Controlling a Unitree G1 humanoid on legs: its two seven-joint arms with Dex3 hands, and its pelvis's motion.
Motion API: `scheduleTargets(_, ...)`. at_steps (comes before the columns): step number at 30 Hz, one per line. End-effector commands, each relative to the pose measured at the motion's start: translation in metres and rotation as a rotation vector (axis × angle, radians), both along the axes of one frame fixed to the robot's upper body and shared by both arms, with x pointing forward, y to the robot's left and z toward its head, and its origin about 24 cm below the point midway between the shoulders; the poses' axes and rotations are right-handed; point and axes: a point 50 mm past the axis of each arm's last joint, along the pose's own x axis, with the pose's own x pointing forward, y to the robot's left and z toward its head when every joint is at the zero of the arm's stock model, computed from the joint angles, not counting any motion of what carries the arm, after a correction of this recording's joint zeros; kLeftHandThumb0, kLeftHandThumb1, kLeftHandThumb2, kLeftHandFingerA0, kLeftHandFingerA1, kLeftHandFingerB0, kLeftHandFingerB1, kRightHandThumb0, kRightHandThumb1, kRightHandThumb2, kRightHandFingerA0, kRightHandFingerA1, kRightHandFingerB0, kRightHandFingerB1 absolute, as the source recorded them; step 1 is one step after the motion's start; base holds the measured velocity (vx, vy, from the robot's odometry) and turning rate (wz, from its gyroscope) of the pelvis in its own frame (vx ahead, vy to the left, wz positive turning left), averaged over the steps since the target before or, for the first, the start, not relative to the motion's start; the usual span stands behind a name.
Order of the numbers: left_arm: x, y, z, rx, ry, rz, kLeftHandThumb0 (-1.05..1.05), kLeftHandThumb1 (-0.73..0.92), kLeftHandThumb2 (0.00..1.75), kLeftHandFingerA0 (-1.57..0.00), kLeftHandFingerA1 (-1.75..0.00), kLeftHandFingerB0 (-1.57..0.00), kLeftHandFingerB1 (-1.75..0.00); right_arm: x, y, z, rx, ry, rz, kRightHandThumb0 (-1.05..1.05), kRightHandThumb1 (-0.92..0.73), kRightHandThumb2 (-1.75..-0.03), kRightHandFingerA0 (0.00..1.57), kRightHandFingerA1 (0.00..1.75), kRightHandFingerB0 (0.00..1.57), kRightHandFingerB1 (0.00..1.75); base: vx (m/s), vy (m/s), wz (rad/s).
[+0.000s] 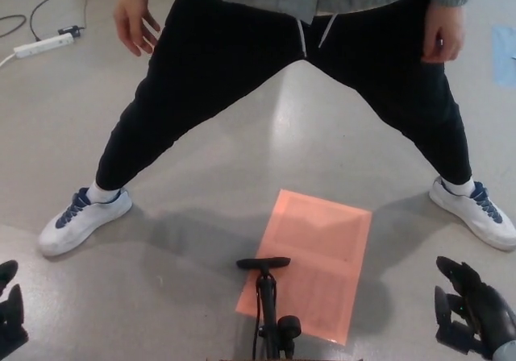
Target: Use both hands to pick up a football from a person and place it into a container beneath
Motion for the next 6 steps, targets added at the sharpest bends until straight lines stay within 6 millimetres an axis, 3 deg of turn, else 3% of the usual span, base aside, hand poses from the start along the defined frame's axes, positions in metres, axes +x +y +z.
scheduleTargets(1,0.0035,0.0055,0.0076,0.066,-0.005,-0.031,-0.73,0.82,1.1,-0.06,-0.31,-0.05,-0.25,0.0032,-0.0087,0.0049,-0.047,0.004,0.018,-0.71,-0.77,-1.14,0.01,0.37,0.0,0.26,0.0,0.0,0.0)
scheduleTargets(6,0.007,0.0051,0.0095,0.068,-0.006,-0.025,-0.76,0.81,1.1,-0.07,-0.37,-0.07,-0.25,0.0065,-0.0087,0.0075,-0.05,0.002,0.025,-0.71,-0.76,-1.13,0.03,0.4,0.02,0.28,0.0,0.0,0.0)
